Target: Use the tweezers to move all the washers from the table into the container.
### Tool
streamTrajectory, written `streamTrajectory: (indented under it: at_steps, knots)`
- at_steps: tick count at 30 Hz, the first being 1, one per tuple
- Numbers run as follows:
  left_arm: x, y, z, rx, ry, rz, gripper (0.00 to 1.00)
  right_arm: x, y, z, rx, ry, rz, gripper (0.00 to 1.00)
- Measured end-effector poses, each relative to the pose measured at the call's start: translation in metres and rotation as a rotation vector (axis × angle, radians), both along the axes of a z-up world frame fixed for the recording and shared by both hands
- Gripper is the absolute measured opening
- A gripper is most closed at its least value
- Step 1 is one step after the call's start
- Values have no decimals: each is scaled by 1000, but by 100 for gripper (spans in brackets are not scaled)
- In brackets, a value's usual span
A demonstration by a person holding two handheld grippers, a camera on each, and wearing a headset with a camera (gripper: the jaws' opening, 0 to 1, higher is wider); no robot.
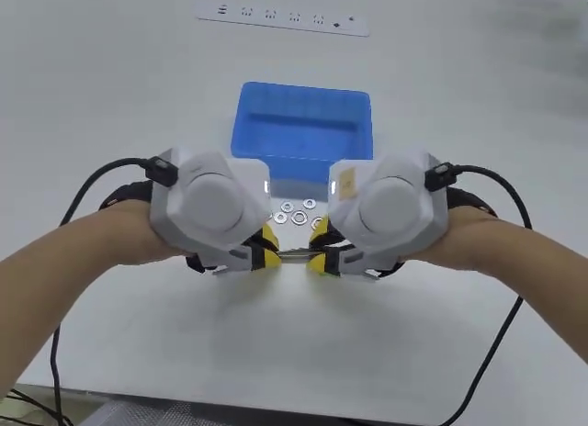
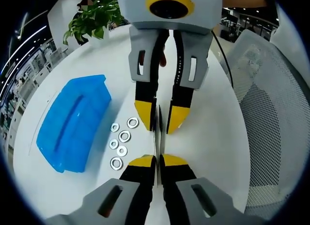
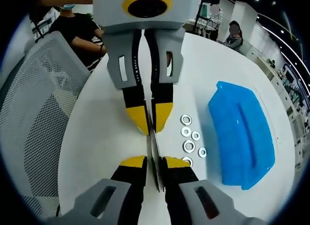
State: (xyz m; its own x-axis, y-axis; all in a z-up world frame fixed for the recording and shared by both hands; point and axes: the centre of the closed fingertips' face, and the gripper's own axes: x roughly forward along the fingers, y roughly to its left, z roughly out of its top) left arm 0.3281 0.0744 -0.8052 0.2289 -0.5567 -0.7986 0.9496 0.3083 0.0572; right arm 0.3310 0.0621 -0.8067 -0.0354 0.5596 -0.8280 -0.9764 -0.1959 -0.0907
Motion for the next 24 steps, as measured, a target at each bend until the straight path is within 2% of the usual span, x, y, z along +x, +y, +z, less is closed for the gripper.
streamTrajectory:
  at_steps: [3,4,7,8,11,12,16,22,24]
  knots:
    - [0,0,0,6,-6,-14,8,-2,-6,0,-27,6,5,10]
    - [0,0,0,15,-13,-28,7,-1,-5,0,-17,6,6,10]
    - [-1,-1,0,74,-23,-64,7,-2,-5,-1,-10,13,4,9]
    - [-1,-1,1,76,-20,-62,6,-2,-5,-1,-7,13,5,9]
    - [0,0,4,72,-9,-52,6,-2,-4,0,45,30,-18,8]
    - [-1,0,4,75,-8,-54,6,-3,-4,0,68,52,-44,8]
    - [-3,1,8,77,-16,-45,6,-4,-5,3,95,24,-40,8]
    - [-5,-1,32,51,-52,-51,6,-4,-3,14,153,-9,-56,8]
    - [-6,-4,42,32,-77,-56,6,-4,-3,17,166,-16,-58,8]
